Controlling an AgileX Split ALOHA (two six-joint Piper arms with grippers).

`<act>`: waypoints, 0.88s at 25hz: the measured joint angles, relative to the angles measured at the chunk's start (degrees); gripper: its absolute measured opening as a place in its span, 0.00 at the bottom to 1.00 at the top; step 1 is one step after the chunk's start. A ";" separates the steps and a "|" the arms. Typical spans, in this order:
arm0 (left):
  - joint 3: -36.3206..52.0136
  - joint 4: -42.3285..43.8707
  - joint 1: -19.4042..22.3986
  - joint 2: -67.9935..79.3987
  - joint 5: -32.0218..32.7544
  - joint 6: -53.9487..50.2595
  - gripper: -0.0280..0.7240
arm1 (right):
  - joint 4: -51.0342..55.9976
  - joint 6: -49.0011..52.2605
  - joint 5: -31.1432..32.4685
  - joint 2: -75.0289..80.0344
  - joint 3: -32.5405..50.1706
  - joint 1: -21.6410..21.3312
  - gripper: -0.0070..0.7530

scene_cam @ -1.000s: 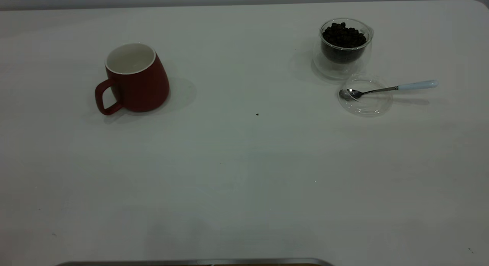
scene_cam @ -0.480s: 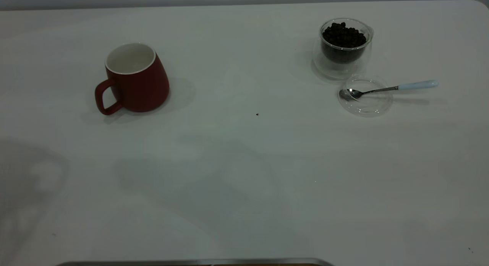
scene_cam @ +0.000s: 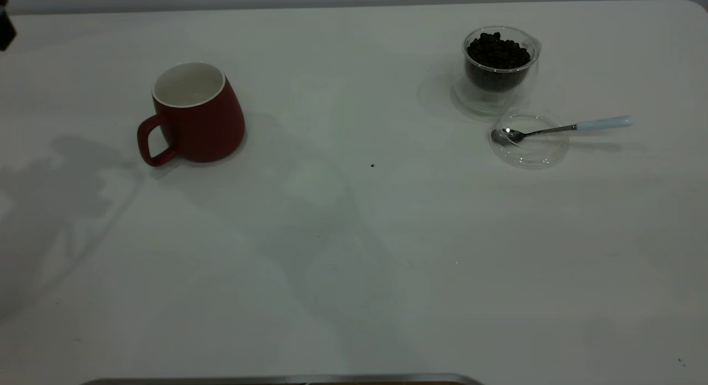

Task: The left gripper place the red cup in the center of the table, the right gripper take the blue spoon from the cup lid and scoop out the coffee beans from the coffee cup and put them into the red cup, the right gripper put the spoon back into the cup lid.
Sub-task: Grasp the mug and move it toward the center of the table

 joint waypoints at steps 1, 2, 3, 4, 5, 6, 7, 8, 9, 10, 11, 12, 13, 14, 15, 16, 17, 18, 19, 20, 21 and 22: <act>-0.25 0.96 0.00 0.62 -1.47 2.20 0.82 | 0.00 0.00 0.00 0.00 0.00 0.00 0.66; -0.37 1.98 0.00 1.33 -3.07 4.36 0.82 | 0.00 0.00 0.00 0.00 0.00 0.00 0.66; -0.42 2.79 0.00 2.00 -4.53 6.34 0.82 | 0.00 0.00 0.00 0.00 0.00 0.00 0.66; -0.42 3.65 0.00 2.38 -6.03 7.86 0.82 | 0.00 0.00 0.00 0.00 0.00 0.00 0.66; -0.42 4.31 0.00 2.79 -7.37 9.49 0.82 | 0.00 0.00 0.00 0.00 0.00 0.00 0.66; -0.42 4.67 0.00 2.98 -8.34 10.44 0.82 | 0.00 0.00 0.00 0.00 0.00 0.00 0.66; -0.42 4.94 0.00 3.11 -9.43 11.06 0.82 | 0.00 0.00 0.00 0.00 0.00 0.00 0.66; -0.42 5.27 0.00 3.18 -10.50 11.42 0.82 | 0.00 0.00 0.00 0.00 0.00 0.00 0.66; -0.42 5.48 0.00 3.23 -11.05 11.54 0.82 | 0.00 0.00 0.00 0.00 0.00 0.00 0.66; -0.42 5.61 0.00 3.29 -11.41 11.68 0.82 | 0.00 0.00 0.00 0.00 0.00 0.00 0.66; -0.42 5.67 0.00 3.29 -11.49 11.68 0.82 | 0.00 0.00 0.00 0.00 0.00 0.00 0.66; -0.42 5.67 0.00 3.29 -11.35 11.62 0.82 | 0.00 0.00 0.00 0.00 0.00 0.00 0.66; -0.42 5.67 0.00 3.29 -11.05 11.43 0.82 | 0.00 0.00 0.00 0.00 0.00 0.00 0.66; -0.42 5.67 0.00 3.29 -11.05 11.15 0.82 | 0.00 0.00 0.00 0.00 0.00 0.00 0.66; -0.42 5.67 0.00 3.29 -11.81 10.75 0.82 | 0.00 0.00 0.00 0.00 0.00 0.00 0.66; -0.42 5.67 0.00 3.29 -12.45 9.90 0.82 | 0.00 0.00 0.00 0.00 0.00 0.00 0.66; -0.42 5.67 0.00 3.29 -12.84 9.19 0.82 | 0.00 0.00 0.00 0.00 0.00 0.00 0.66; -0.42 5.67 0.00 3.29 -13.03 8.50 0.82 | 0.00 0.00 0.00 0.00 0.00 0.00 0.66; -0.48 5.67 0.00 3.29 -12.80 7.71 0.82 | 0.00 0.00 0.00 0.00 0.00 0.00 0.66; -0.94 5.67 0.00 3.29 -11.38 6.88 0.82 | 0.00 0.00 0.00 0.00 0.00 0.00 0.66; -1.52 5.67 0.00 3.42 -9.77 6.01 0.82 | 0.00 0.00 0.00 0.00 0.00 0.00 0.66; -2.56 5.67 0.00 3.54 -7.15 5.36 0.82 | 0.00 0.00 0.00 0.00 0.00 0.00 0.66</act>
